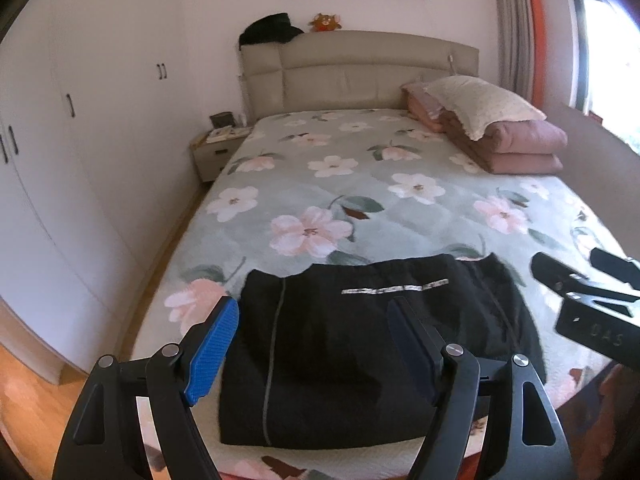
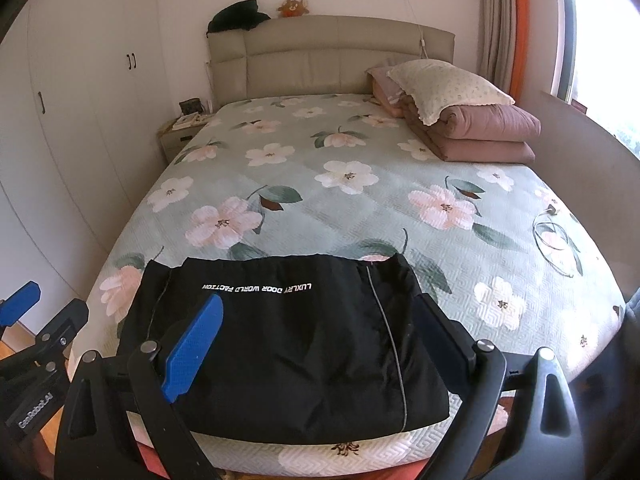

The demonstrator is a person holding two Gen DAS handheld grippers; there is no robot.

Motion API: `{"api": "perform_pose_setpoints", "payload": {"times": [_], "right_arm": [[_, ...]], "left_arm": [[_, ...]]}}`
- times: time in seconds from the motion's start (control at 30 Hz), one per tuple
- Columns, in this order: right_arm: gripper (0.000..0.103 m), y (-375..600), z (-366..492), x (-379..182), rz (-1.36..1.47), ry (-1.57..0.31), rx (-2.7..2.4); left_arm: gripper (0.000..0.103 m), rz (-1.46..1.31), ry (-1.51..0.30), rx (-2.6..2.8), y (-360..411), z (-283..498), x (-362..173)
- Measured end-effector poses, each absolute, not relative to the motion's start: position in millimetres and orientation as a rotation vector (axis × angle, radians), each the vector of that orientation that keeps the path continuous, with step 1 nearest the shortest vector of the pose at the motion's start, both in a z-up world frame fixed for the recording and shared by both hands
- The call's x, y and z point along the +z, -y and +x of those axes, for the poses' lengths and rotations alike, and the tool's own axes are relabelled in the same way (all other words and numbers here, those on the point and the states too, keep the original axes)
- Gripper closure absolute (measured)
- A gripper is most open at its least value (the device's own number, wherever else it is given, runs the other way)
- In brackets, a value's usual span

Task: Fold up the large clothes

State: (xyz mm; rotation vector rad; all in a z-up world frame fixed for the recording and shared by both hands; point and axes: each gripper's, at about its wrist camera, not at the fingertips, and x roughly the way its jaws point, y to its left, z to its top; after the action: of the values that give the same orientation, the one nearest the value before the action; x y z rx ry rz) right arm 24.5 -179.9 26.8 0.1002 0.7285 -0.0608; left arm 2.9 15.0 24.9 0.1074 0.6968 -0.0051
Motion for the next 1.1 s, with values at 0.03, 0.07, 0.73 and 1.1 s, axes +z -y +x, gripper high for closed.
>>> {"api": "perform_pose_setpoints", "payload": {"times": [0.03, 0.07, 0.73, 1.1], "right_arm": [[0.007, 180, 24, 27, 0.100, -0.728, -0.059], [0.007, 181, 24, 26, 0.098, -0.731, -0.058], [0.007, 182, 21, 15, 0.095, -0.769, -0.037], [0.007, 190, 24, 7, 0.081, -0.793, -0.017]], "left_arm": [[0.025, 0.112, -0.699, 0.002, -15, 3, 24], [0.025, 0.112, -0.701, 0.003, -16, 3, 24], [0.025, 0.139, -0.705, 0.023, -13, -1, 25], [0.025, 0.135, -0.705, 0.021, -17, 1, 24]]}}
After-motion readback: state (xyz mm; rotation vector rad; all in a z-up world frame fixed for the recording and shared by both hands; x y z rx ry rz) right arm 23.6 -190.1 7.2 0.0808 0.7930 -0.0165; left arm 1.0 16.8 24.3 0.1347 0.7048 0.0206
